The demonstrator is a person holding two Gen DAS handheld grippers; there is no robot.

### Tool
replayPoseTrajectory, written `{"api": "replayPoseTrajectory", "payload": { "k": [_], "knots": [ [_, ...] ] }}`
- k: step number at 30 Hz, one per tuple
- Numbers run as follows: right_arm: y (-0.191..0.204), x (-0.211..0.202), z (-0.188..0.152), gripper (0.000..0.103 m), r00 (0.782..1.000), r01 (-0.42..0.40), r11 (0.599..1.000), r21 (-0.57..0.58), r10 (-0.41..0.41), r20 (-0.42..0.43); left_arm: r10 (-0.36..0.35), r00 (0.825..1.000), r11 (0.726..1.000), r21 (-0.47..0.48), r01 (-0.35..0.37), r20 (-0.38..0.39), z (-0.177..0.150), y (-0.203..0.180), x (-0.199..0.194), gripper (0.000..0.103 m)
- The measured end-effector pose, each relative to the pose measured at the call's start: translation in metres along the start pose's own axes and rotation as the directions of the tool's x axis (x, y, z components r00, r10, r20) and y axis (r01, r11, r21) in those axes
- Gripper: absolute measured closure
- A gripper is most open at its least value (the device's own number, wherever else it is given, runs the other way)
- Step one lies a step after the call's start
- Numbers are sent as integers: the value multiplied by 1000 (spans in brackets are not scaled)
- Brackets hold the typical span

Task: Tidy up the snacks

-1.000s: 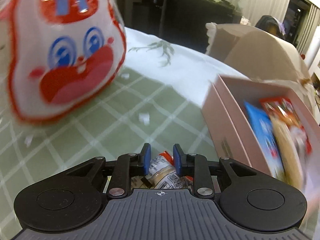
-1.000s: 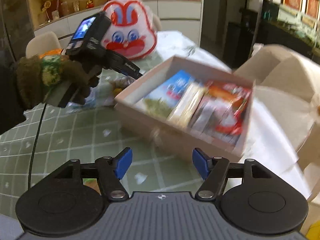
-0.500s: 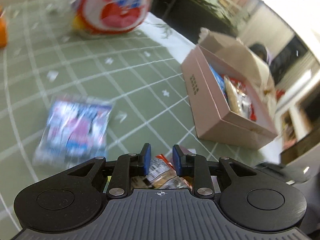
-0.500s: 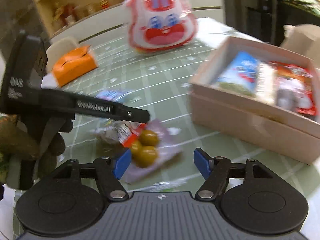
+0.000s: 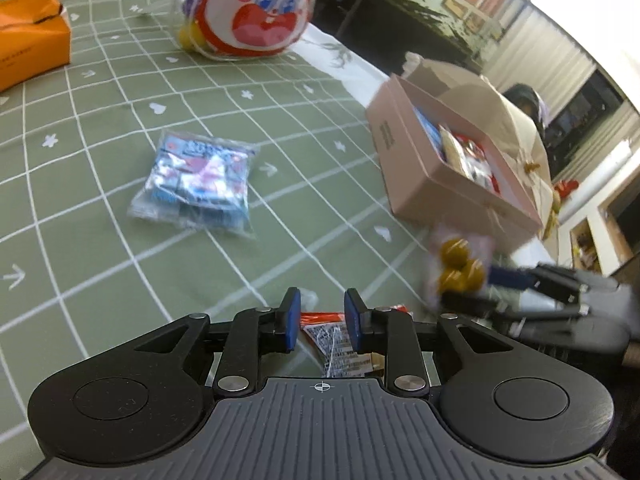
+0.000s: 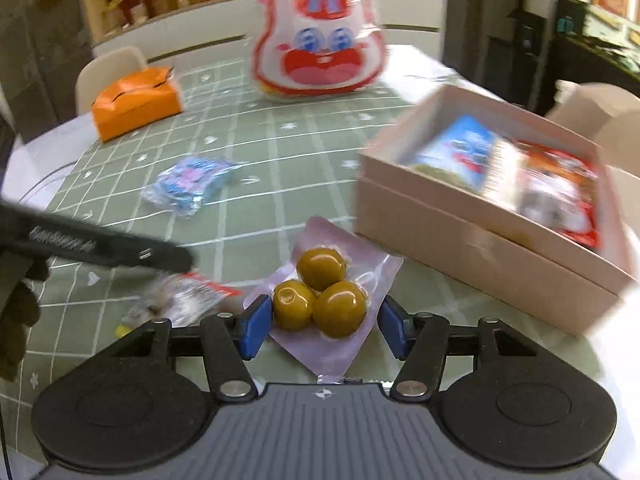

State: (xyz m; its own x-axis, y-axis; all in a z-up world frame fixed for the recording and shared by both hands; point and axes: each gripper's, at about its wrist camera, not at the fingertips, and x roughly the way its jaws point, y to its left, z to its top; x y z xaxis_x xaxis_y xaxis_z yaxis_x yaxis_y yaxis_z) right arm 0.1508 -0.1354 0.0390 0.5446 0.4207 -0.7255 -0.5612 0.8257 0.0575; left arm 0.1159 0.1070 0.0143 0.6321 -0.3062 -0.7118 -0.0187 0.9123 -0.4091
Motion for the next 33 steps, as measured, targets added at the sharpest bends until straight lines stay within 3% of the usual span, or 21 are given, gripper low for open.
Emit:
{"api": "replayPoseTrajectory", "payload": {
  "k": [5, 8, 14, 16, 21, 26, 29, 33],
  "knots": [
    [-34, -20, -30, 45, 995, 100, 989, 113, -99, -17, 89, 995, 995, 45, -92, 51, -15, -21, -20, 75],
    [-49, -30, -46, 42, 993, 114, 972, 205, -110, -31, 147, 985, 988, 36, -151, 92, -19, -29, -33, 75],
    [-54, -62, -64, 34, 991, 118, 952, 284, -133, 34, 145, 989, 989, -37, -144, 18, -25, -30, -37, 75],
    [-49, -72, -68, 31, 993, 97, 958, 271, -110, 33, 138, 990, 989, -61, -137, 8, -31, -30, -37, 75],
    [-38, -82, -83, 31, 997, -46, 965, 259, 61, -49, 120, 993, 991, -66, -119, 4, -43, -35, -39, 75],
    [-17, -73, -90, 28, 993, -92, 956, 279, 109, -48, 136, 991, 990, -45, -136, 15, -43, -41, -42, 75],
    [4, -60, -82, 28, 986, -155, 961, 230, 165, -23, 156, 988, 986, -67, -154, 19, -41, -36, -44, 75],
    [31, -48, -69, 28, 990, -131, 986, 103, 135, -38, 152, 988, 985, -86, -150, 16, -42, -28, -50, 75]
  ]
}}
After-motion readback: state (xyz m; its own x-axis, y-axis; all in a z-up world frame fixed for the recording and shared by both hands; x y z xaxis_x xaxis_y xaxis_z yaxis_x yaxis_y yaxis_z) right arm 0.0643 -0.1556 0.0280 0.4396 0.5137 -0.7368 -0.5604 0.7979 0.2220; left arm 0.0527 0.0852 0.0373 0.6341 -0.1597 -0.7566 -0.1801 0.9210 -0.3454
